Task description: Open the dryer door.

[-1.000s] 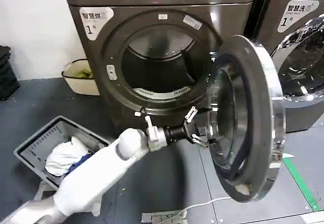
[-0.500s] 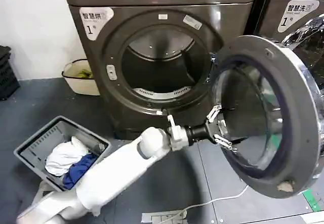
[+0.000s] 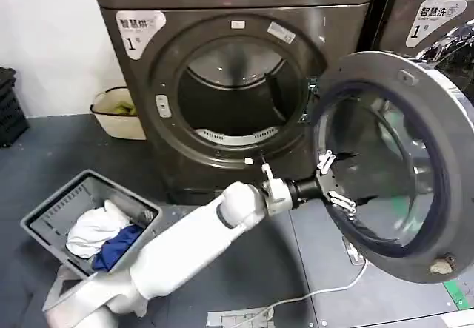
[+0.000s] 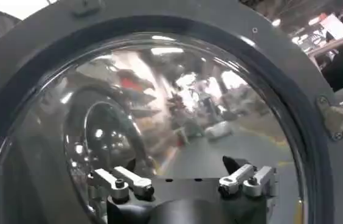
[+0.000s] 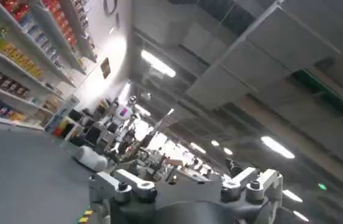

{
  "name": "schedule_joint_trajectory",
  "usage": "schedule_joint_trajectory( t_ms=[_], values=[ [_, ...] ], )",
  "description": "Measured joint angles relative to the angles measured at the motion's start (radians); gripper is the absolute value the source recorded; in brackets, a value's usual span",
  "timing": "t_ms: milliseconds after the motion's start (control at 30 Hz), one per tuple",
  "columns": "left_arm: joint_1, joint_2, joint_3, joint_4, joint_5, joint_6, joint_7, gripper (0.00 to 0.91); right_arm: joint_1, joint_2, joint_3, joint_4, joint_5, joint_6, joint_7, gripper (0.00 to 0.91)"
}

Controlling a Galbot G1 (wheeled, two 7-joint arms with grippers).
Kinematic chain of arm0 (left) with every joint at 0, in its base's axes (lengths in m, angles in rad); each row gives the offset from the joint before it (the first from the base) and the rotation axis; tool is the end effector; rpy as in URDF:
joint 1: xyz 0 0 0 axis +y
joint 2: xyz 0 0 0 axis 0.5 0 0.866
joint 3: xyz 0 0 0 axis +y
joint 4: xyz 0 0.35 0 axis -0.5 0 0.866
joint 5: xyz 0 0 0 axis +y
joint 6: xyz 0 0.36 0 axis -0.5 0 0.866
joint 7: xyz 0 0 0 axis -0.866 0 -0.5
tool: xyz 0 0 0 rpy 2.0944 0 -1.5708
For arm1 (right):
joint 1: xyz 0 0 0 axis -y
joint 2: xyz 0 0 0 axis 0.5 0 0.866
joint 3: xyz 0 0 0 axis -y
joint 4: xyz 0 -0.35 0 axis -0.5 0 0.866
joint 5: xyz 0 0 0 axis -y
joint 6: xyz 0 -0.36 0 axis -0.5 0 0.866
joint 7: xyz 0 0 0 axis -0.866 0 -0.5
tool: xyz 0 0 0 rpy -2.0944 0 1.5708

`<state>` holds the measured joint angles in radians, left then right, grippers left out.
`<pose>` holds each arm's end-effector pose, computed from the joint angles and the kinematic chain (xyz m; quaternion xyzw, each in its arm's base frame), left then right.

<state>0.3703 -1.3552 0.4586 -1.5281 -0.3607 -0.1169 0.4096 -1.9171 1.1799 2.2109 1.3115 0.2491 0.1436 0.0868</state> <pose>0.4193 -0.2141 -0.2030 0.6119 0.7619 0.1108 0.1812 -0.2380 -0.4881 -0.1479 -0.6912 -0.6454 0.3148 0.0808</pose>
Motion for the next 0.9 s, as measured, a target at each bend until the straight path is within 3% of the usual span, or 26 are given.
schedule_joint_trajectory(
  t_ms=[567, 900],
  values=[
    [-0.042, -0.118, 0.010, 0.107, 0.035, 0.028, -0.015, 0.907, 0.015, 0.016, -0.011, 0.017, -0.004, 0.004, -0.003, 0.907],
    [-0.064, -0.189, 0.003, 0.180, 0.057, 0.094, -0.065, 0.907, 0.025, 0.033, -0.025, 0.034, -0.005, 0.001, -0.005, 0.907]
  ],
)
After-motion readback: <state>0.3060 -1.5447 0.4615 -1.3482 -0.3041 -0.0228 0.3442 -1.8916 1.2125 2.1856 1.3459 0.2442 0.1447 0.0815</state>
